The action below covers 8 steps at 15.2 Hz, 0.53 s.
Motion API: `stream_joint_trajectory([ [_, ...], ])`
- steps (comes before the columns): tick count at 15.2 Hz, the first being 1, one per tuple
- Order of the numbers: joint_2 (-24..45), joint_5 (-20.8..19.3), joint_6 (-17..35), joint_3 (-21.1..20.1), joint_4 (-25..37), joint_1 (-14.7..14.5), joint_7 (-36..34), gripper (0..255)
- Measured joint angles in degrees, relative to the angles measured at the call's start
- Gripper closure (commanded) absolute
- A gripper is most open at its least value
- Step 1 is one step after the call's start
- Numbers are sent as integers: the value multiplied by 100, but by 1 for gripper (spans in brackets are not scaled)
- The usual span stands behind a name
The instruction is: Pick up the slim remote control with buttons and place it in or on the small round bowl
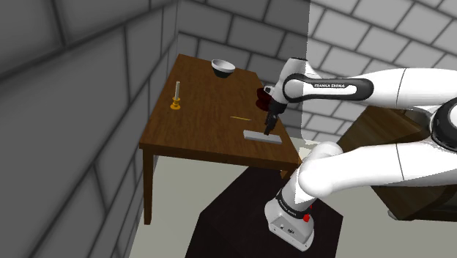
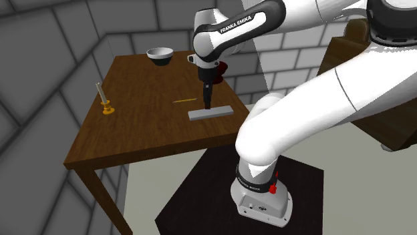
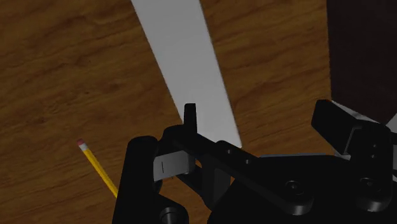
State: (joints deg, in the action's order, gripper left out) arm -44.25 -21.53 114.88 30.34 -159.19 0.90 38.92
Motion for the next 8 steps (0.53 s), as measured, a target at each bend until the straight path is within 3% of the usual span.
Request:
stream_joint_trajectory([
  [3,526,-323,686,536,-22,-97,634,0],
  [8,999,-510,1336,925,-116,-183,957,0],
])
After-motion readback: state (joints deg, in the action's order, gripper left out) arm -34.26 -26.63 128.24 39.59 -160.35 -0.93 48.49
